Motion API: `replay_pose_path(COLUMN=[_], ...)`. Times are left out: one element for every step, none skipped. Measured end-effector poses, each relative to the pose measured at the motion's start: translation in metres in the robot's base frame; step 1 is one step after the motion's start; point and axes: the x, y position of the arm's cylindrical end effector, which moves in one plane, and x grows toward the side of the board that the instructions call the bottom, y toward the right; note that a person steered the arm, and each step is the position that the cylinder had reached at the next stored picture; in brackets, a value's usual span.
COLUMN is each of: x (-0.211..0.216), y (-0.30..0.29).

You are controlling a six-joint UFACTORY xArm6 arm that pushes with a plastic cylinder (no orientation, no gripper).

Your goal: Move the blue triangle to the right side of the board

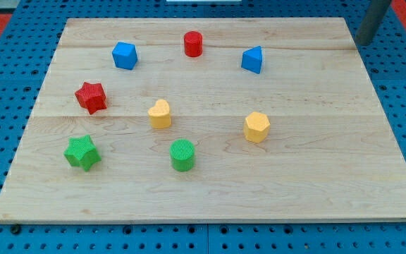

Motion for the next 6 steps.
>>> replay_pose_path(x=[0.037,0.07,0.082,0.104,0.074,0.042], y=[-0.089,-0.164,-0.172,-0.232,-0.3,-0.287])
